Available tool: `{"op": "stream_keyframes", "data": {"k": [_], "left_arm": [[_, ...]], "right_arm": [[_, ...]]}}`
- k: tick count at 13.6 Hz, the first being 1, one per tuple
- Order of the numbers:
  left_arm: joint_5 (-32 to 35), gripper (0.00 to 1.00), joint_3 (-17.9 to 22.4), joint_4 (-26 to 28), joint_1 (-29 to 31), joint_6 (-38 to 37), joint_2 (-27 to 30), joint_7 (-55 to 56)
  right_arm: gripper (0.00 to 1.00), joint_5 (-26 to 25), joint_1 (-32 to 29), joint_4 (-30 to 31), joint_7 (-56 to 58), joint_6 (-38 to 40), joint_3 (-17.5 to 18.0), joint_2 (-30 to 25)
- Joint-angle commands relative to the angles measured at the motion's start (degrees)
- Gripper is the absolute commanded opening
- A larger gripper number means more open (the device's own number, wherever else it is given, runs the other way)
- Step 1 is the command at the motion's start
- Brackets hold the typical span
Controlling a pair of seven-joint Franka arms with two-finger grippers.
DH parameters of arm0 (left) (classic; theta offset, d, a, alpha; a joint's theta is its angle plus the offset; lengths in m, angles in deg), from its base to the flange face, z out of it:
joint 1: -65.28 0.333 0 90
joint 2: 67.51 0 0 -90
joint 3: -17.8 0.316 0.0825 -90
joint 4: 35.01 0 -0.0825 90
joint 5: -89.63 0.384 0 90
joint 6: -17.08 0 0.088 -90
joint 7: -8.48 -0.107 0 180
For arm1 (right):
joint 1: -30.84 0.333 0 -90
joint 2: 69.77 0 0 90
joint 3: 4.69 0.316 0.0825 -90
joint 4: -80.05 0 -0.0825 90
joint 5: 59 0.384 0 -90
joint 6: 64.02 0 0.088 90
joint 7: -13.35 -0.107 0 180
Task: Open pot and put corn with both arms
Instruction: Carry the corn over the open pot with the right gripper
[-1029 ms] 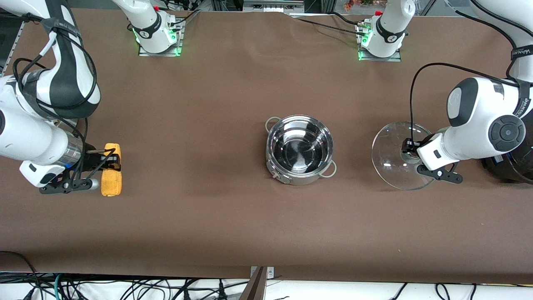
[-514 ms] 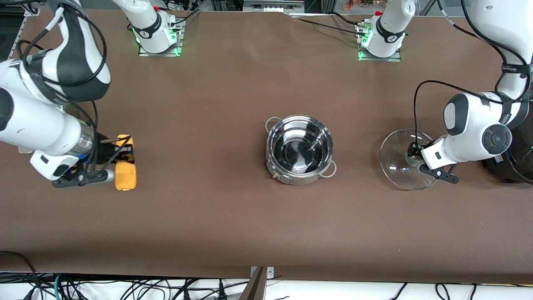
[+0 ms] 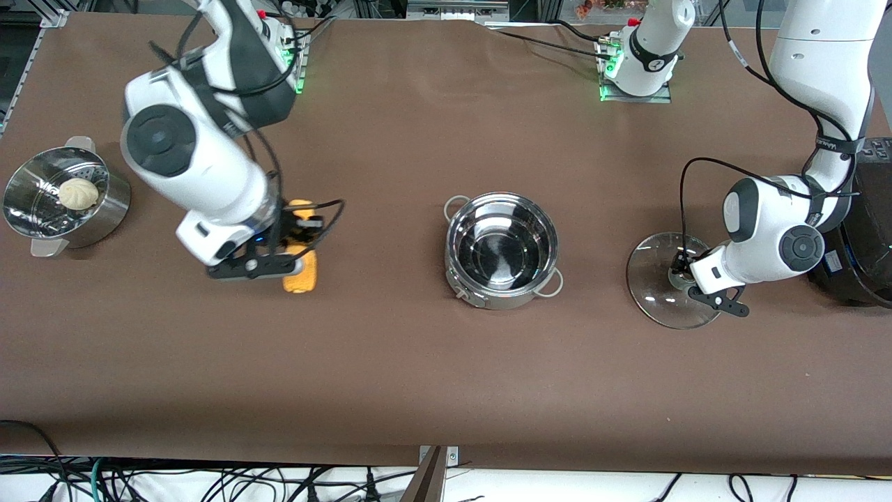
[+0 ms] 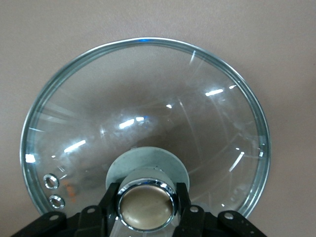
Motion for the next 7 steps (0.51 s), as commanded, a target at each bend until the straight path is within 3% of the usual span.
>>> {"op": "stream_keyframes", "data": {"k": [1, 2, 3, 7], "left_arm": [[-1.5, 0.29, 0.2, -0.1, -0.2, -0.1, 0.5, -1.8], [-1.5, 0.69, 0.2, 0.0, -0.2, -0.3, 0.5, -1.4], [-1.5, 1.00, 0.3, 0.0, -0.2, -0.3, 0.7, -1.3], [-1.5, 1.00, 0.4, 1.4, -0.1, -0.7, 2.9, -1.0]], "right_arm": [[0.00, -0.8, 5.4, -5.3, -7.1, -0.1, -0.2, 2.5], [0.00, -0.9, 7.5, -6.9, -8.1, -0.9, -0.3, 4.0], [0.00, -1.4, 9.5, -8.2, -9.8, -2.4, -0.4, 5.4], [0.00, -4.3, 17.3, -10.8, -18.3, -10.2, -1.4, 10.5]]}}
